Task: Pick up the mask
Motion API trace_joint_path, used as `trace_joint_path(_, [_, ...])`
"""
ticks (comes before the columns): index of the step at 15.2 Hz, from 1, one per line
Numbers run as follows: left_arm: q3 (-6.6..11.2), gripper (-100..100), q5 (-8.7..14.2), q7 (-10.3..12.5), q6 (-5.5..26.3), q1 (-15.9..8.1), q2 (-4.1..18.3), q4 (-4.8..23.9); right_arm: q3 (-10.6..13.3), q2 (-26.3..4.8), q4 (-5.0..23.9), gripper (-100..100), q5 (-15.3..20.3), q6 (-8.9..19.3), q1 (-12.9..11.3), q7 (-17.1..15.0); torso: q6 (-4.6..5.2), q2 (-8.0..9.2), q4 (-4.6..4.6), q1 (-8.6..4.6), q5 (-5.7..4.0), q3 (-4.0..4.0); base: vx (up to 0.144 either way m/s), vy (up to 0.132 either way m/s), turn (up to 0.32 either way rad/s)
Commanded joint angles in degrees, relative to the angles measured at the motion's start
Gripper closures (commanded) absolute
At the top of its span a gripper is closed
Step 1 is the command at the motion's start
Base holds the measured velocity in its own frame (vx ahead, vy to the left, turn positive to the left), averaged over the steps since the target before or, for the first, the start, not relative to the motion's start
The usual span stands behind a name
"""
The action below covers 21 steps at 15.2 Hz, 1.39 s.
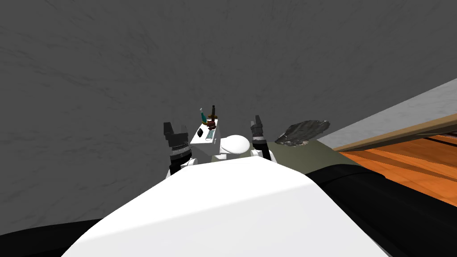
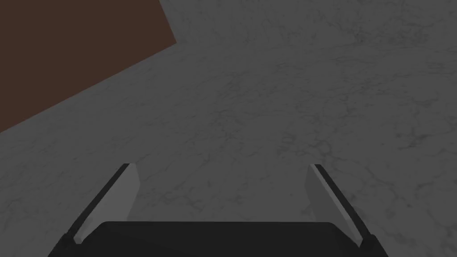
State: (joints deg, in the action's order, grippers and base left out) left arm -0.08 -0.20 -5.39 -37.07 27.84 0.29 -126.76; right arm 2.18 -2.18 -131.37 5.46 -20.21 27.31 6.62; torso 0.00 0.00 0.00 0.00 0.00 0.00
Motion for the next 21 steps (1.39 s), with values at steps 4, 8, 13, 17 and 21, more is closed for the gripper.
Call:
trace_joint_path(4, [-0.02, -100, 0.04, 0.02, 1.01, -0.13, 4.57, 0.54, 0.00, 0.00, 0.00, 0, 0.00, 0.00, 0.00, 0.00, 0.00, 0.01, 0.00, 0.00, 0.00, 0.00, -0.001, -0.004, 0.001])
trace_joint_path(8, [-0.07, -100, 0.14, 0.08, 3.49, -0.48, 9.37, 1.87, 0.00, 0.00, 0.00, 0, 0.00, 0.00, 0.00, 0.00, 0.00, 0.01, 0.00, -0.03, 0.00, 0.01, -0.004, -0.013, 0.004])
trace_joint_path(13, [-0.18, -100, 0.34, 0.19, 8.17, -1.17, 13.82, 4.36, 0.00, 0.00, 0.00, 0, 0.00, 0.00, 0.00, 0.00, 0.00, 0.01, 0.00, -0.09, -0.02, 0.01, -0.004, -0.026, 0.005])
trace_joint_path(17, [-0.26, -100, 0.49, 0.29, 11.57, -1.70, 15.60, 6.17, 0.00, 0.00, 0.00, 0, 0.00, 0.00, 0.00, 0.00, 0.00, 0.01, 0.00, -0.14, -0.03, 0.00, -0.005, -0.035, 0.004])
trace_joint_path(21, [-0.35, -100, 0.65, 0.40, 15.25, -2.30, 16.70, 8.13, 0.00, 0.00, 0.00, 0, 0.00, 0.00, 0.00, 0.00, 0.00, 0.00, 0.00, -0.11, -0.02, 0.00, -0.003, -0.025, 0.002])
